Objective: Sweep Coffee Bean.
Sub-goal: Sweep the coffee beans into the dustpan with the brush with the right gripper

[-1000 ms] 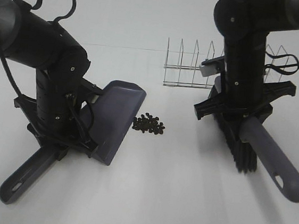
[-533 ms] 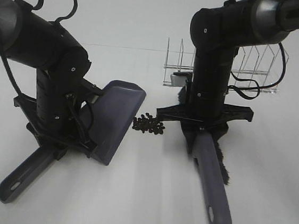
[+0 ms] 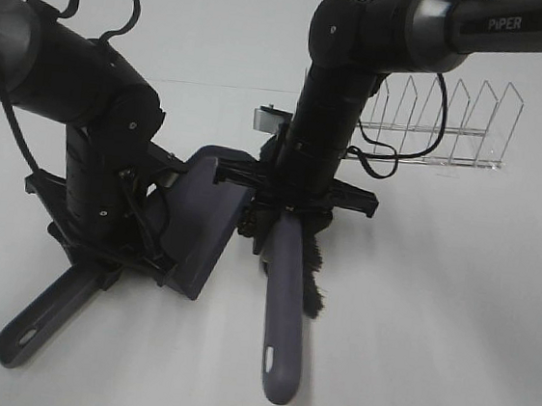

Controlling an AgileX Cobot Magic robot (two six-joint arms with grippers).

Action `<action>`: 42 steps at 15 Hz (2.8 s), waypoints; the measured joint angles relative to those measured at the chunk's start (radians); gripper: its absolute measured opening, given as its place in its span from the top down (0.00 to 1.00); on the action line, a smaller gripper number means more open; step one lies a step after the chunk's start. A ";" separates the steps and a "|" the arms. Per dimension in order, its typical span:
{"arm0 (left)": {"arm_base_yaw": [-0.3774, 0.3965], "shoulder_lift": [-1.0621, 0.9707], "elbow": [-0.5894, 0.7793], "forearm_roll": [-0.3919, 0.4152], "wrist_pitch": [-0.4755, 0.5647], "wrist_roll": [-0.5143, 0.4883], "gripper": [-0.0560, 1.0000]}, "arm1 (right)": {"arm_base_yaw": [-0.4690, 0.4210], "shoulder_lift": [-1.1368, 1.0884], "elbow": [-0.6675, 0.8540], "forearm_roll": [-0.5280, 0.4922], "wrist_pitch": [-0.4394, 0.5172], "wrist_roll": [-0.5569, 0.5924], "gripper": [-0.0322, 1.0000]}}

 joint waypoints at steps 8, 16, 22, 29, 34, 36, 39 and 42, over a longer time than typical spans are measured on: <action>0.000 0.001 0.000 0.000 0.000 0.000 0.63 | 0.000 0.032 -0.139 0.260 0.013 -0.142 0.68; 0.000 0.001 0.000 -0.006 -0.004 0.001 0.63 | 0.000 -0.010 -0.257 -0.050 0.083 -0.134 0.68; 0.000 0.001 0.000 -0.010 -0.008 0.004 0.63 | -0.008 -0.154 -0.058 -0.398 0.091 -0.065 0.68; 0.080 0.000 -0.002 -0.121 -0.021 0.021 0.63 | -0.046 -0.151 -0.014 -0.532 0.088 -0.043 0.68; 0.090 0.000 -0.002 -0.132 -0.023 0.039 0.63 | -0.046 0.027 -0.156 -0.512 0.090 -0.063 0.68; 0.090 0.000 -0.002 -0.132 -0.023 0.039 0.63 | -0.046 0.076 -0.235 -0.454 0.095 -0.064 0.68; 0.090 0.000 -0.002 -0.132 -0.023 0.042 0.63 | -0.051 0.134 -0.304 -0.395 0.106 -0.058 0.68; 0.090 0.000 -0.002 -0.132 -0.023 0.042 0.63 | -0.060 0.167 -0.347 -0.316 0.124 -0.056 0.67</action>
